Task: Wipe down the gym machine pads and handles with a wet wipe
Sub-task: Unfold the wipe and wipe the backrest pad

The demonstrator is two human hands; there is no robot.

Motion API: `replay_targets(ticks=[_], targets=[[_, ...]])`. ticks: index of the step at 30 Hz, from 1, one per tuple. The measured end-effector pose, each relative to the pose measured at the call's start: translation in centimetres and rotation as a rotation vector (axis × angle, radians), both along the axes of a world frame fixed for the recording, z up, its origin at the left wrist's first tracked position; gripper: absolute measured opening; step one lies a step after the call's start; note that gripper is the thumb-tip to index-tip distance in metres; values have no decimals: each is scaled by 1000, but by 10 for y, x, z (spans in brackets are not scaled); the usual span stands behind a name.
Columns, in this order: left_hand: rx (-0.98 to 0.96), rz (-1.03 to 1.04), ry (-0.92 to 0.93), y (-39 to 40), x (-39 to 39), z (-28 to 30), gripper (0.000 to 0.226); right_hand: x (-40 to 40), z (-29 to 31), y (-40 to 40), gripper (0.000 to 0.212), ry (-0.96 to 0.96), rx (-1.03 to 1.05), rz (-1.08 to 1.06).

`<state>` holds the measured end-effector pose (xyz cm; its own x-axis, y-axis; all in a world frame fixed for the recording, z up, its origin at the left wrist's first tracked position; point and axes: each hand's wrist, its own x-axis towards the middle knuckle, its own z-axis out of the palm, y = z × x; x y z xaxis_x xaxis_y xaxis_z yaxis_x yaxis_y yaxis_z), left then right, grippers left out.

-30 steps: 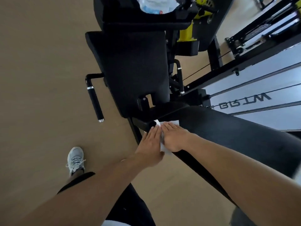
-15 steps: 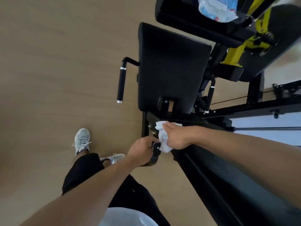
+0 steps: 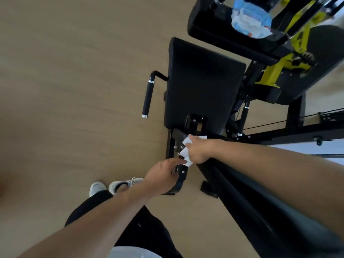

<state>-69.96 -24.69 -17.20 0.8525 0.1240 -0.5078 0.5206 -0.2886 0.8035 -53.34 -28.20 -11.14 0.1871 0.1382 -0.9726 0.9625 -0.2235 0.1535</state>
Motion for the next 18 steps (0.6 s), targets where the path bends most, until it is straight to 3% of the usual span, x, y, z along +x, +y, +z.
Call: replay_targets(ticks=[4,8,13,16,18], targets=[[-75,86,-86,-7,-16,25,59,-9,62,-18,45,13,-25,-122],[-116,28,-221,-26,-30,50,58,-34,132,-50,55,-32,-12,-310],[-181,3,-350,-43,-41,72,66,-68,202,-90,51,-30,110,-299],[-166,-30,-343,-43,-46,79,68,-90,215,-118,54,-92,285,-263],[-146,-72,-315,-44,-48,79,70,-96,212,-125,53,-124,274,-212]])
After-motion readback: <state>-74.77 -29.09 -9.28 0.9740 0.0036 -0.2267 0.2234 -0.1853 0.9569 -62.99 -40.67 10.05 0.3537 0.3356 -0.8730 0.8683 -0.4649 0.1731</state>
